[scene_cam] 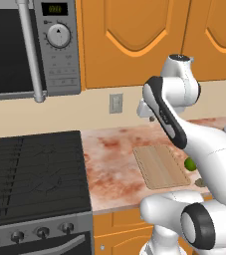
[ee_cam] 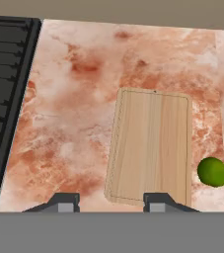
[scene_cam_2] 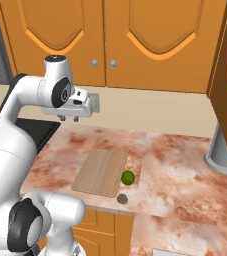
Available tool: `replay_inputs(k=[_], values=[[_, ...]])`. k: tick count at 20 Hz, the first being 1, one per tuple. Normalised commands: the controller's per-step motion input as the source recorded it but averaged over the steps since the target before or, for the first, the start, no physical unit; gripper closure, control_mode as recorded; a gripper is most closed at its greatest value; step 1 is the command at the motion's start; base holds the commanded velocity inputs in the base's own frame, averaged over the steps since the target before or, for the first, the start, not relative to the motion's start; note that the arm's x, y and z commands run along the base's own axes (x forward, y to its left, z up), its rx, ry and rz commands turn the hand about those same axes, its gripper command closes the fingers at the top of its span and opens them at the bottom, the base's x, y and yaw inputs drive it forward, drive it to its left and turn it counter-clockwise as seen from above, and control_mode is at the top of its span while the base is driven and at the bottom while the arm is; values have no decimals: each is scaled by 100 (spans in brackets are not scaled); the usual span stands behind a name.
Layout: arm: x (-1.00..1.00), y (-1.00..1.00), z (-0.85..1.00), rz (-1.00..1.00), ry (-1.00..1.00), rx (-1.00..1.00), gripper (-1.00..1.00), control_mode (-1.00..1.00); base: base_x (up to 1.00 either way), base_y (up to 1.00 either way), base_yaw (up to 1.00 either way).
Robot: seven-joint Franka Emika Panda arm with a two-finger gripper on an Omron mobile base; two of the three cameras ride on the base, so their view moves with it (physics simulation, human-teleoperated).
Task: Open the cabinet. Place the bowl and condiment on the counter. Then place the lime and garlic on the cutting board.
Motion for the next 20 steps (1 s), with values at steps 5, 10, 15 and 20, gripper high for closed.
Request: replay_inputs(k=[5,10,15,20], values=[[0,0,1,0,-9,0,-100,-100,0,0,0],[-5,-3,11,0,-20,0,-100,-100,0,0,0],[-5,-3,18,0,-17,0,-100,-100,0,0,0],[-3,-8,20,0,-9,0,-100,-100,0,0,0]])
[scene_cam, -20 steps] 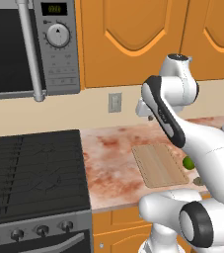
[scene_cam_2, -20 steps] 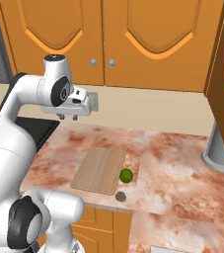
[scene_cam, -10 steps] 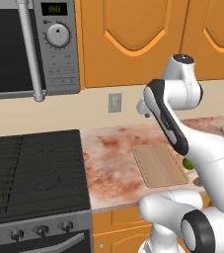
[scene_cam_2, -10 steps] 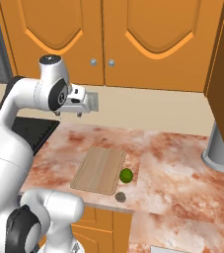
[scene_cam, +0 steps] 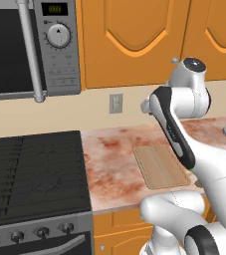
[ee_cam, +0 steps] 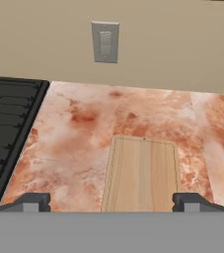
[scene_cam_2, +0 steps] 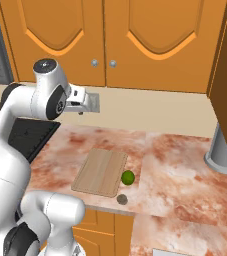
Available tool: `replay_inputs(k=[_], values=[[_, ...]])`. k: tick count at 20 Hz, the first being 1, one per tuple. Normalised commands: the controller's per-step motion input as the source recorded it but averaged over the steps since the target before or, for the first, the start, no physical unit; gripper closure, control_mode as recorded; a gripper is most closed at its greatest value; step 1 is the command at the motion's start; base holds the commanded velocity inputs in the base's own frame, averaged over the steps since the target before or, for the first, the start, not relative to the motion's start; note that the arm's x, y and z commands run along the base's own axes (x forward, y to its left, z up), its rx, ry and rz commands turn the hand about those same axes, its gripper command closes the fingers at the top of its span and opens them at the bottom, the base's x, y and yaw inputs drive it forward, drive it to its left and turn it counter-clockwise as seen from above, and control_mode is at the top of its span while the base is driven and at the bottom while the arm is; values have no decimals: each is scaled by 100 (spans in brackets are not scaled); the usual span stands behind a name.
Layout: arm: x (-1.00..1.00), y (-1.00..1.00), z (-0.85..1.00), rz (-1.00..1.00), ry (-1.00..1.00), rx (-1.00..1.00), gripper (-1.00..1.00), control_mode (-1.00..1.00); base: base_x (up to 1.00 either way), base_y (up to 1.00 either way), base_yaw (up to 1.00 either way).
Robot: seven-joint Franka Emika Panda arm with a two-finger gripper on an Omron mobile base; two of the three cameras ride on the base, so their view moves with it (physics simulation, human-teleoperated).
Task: Open the cabinet. Place the bowl and condiment on the counter. Then place the lime and garlic on the cutting board.
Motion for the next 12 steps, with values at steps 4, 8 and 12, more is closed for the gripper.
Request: replay_inputs(k=[4,8,12], values=[[0,-19,23,0,-1,1,-100,-100,0,0,0],[0,-16,19,0,0,0,-100,-100,0,0,0],[0,-14,26,0,0,0,-100,-100,0,0,0]])
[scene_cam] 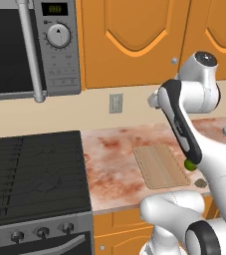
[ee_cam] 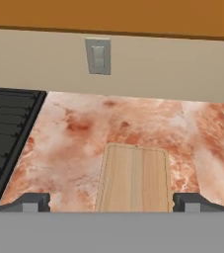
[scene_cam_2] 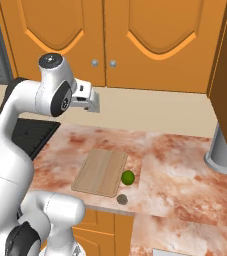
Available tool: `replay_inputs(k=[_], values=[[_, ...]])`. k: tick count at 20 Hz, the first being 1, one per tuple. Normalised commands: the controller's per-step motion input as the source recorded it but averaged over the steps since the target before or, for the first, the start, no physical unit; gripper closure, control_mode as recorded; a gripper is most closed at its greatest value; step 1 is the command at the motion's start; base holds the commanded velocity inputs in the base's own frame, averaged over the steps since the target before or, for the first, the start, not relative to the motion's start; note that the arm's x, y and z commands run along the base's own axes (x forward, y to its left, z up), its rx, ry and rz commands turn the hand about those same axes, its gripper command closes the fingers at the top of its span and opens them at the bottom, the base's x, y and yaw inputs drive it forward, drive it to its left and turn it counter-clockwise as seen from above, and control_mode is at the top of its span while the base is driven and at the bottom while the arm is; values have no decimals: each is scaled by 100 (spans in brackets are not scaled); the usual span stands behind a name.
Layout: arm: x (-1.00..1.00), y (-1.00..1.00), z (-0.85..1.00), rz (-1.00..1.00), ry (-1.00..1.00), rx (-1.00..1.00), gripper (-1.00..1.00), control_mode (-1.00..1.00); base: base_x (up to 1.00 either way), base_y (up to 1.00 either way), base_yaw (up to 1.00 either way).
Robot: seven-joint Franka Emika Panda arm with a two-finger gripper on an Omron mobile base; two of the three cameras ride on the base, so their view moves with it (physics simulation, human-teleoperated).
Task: Open the cabinet. Place the bowl and condiment on the counter. Then place the lime and garlic on the cutting board.
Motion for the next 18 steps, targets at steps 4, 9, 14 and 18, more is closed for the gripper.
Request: replay_inputs(k=[4,9,14,18], values=[[0,-14,28,-1,0,0,-100,-100,0,0,0],[0,-9,24,-2,1,1,-100,-100,0,0,0],[0,-4,27,-2,4,1,-100,-100,0,0,0],[0,-4,32,-2,1,1,-100,-100,0,0,0]])
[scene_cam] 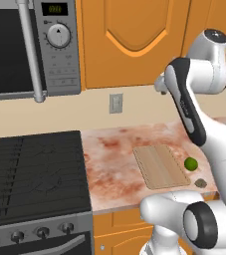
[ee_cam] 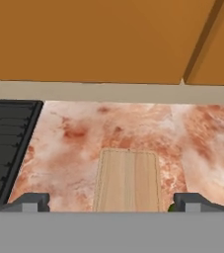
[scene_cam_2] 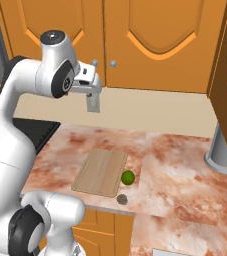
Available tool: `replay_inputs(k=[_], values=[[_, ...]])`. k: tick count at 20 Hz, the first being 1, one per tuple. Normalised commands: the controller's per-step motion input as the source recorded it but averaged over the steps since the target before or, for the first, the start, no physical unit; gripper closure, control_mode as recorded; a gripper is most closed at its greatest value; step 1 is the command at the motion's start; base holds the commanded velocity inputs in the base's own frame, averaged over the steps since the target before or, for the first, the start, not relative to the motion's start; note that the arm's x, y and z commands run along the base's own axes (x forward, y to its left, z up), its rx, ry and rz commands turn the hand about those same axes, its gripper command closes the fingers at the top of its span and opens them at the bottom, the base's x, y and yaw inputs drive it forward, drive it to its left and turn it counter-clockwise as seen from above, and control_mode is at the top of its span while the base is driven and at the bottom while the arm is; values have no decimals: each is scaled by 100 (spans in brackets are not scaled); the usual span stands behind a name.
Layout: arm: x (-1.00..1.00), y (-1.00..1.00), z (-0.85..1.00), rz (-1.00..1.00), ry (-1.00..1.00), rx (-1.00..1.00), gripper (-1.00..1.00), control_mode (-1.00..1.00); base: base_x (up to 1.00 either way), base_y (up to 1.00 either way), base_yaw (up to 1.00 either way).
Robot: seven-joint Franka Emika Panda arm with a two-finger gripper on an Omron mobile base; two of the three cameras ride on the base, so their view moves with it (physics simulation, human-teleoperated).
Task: Open the cabinet. Place the bowl and condiment on the counter. Then place the lime and garlic on the cutting board.
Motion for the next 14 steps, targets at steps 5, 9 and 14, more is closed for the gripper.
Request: replay_inputs(k=[5,9,14], values=[[0,-7,35,-2,2,1,-100,-100,0,0,0],[0,-1,33,-1,4,0,-100,-100,0,0,0],[0,-1,19,0,1,0,-100,-100,0,0,0]])
